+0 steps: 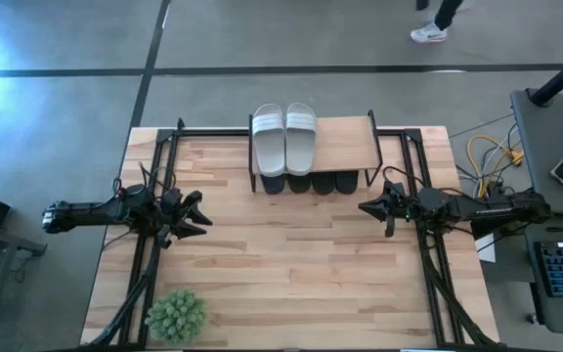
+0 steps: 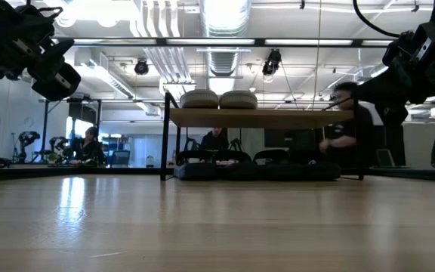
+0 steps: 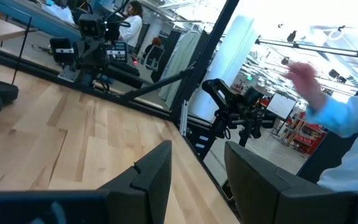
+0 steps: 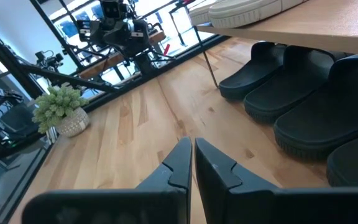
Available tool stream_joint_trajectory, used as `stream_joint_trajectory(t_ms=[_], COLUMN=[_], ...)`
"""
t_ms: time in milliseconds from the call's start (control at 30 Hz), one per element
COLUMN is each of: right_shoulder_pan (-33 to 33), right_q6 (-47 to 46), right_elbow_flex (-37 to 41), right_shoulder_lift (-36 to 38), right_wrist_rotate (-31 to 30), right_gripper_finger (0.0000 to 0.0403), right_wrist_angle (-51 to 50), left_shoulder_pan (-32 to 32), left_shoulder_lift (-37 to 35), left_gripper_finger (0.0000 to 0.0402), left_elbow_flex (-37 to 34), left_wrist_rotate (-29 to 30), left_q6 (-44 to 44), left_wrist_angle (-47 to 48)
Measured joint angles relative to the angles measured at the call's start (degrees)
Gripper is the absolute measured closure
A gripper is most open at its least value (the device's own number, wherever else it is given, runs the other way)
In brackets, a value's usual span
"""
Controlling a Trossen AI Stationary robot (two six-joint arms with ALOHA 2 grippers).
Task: Pick and place slides into the shelf
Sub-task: Return to Home Position
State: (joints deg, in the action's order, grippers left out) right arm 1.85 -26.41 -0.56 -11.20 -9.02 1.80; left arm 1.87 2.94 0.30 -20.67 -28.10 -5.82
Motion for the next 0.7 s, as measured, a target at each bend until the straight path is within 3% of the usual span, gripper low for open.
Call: stream_joint_trajectory(t_ms=[300, 500, 700], right_shoulder_pan=[0.0, 0.0, 0.0], right_q6=[0.0, 0.0, 0.0], right_elbow_flex=[0.0, 0.0, 0.0], right_shoulder_lift=[0.0, 0.0, 0.02], right_wrist_rotate=[0.0, 0.0, 0.0], right_gripper_finger=[0.039, 0.039, 0.039], right_wrist_angle=[0.02, 0.09, 0.09], left_shoulder_pan=[0.0, -0.04, -0.04], left_shoulder_lift=[0.04, 1.2, 1.39], left_gripper_finger=[0.0268, 0.0268, 0.0268], left_elbow_flex=[-0.02, -0.02, -0.02], left_wrist_rotate=[0.54, 6.16, 16.26], left_q6=[1.06, 16.85, 26.91], left_wrist_angle=[0.43, 1.04, 4.24])
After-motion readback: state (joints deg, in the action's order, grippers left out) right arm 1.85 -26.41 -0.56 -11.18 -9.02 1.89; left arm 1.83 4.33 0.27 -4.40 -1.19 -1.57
